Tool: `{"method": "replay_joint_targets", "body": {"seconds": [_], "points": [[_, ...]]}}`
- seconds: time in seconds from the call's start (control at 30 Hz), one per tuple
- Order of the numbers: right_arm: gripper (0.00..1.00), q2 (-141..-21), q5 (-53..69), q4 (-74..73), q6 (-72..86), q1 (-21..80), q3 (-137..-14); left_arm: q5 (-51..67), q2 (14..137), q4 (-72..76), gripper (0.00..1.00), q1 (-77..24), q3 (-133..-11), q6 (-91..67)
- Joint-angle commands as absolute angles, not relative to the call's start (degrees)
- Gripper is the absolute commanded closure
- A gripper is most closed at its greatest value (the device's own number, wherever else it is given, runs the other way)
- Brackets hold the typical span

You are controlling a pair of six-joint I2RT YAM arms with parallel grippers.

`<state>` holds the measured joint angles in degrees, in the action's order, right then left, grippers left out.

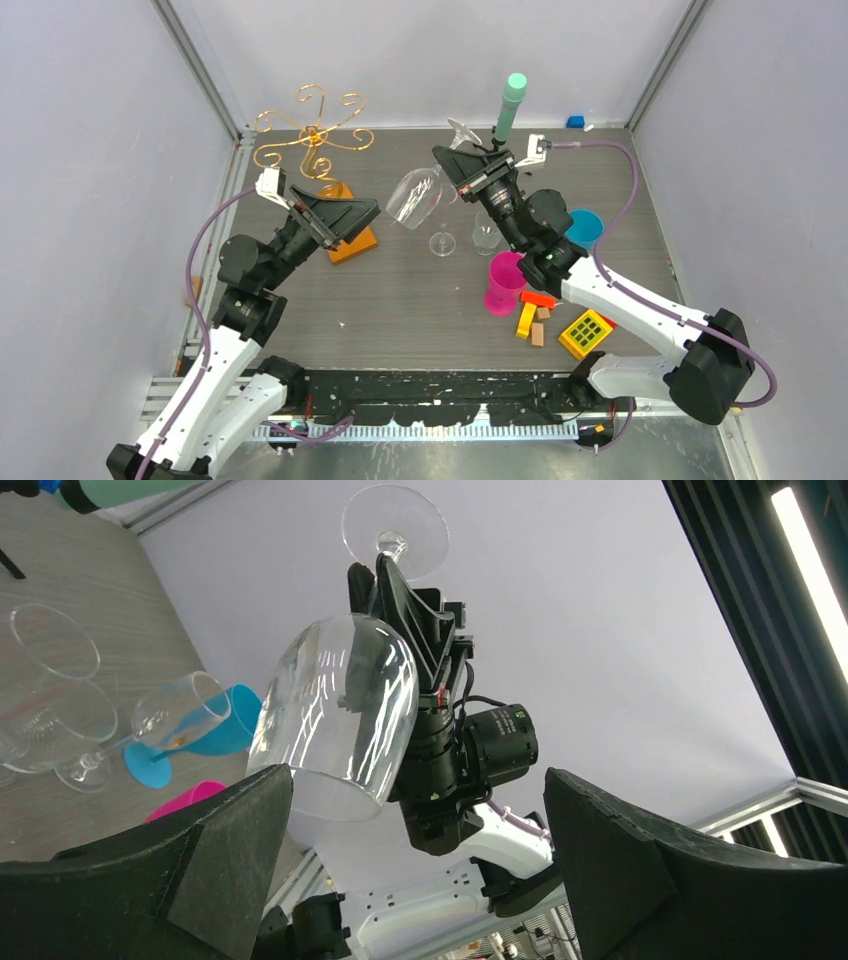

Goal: Take the wine glass off the wine glass rack

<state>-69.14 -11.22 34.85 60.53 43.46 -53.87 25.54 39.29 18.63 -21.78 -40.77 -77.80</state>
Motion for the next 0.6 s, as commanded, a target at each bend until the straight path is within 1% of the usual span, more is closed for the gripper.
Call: {"method": "replay_joint_targets", "body": {"seconds": [0.0,0.13,0.23,0.27,0.4,0.57], "points": [[1.00,-70.4,-11.9,45.8,65.9,43.9,-53.4,23.9,38.8,18.5,0.01,-22.0,-41.0,-78.9],[1.00,-72.0,-11.4,46.7,66.6,44.2,-54.2,24.2,38.5,17.8,0.05,-22.0,-41.0,-81.6],[1.00,-73.8,-11.8,48.8,66.9,44.3,-54.3,25.8,38.9,18.3,0.12,-21.9,-41.7,-84.8],[1.00,-74.2,-12.1,49.3,67.0,44.3,-54.3,26.3,39.0,18.3,0.16,-22.0,-42.1,-85.6],[1.00,-76.1,-12.6,53.5,67.4,44.4,-54.3,26.6,39.1,16.4,0.27,-22.0,-42.8,-87.6],[1.00,-77.3,-13.0,56.7,67.7,44.5,-54.4,22.9,38.2,13.0,0.31,-22.0,-41.7,-88.5]]}}
